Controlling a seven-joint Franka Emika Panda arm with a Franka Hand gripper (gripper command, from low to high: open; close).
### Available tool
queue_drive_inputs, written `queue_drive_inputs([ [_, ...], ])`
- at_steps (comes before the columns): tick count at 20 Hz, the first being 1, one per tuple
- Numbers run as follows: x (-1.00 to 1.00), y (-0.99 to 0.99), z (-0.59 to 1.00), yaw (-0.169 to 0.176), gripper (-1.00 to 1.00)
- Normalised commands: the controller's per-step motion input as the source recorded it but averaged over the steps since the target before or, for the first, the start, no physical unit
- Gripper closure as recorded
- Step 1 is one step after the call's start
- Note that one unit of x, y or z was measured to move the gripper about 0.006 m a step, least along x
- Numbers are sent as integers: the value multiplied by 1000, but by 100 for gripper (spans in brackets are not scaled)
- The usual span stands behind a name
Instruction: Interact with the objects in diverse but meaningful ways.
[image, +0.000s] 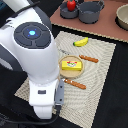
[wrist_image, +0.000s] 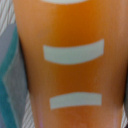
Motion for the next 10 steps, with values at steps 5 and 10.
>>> queue_drive_inputs([
  [5,-978,483,293,0,100],
  [10,-878,683,284,0,100],
])
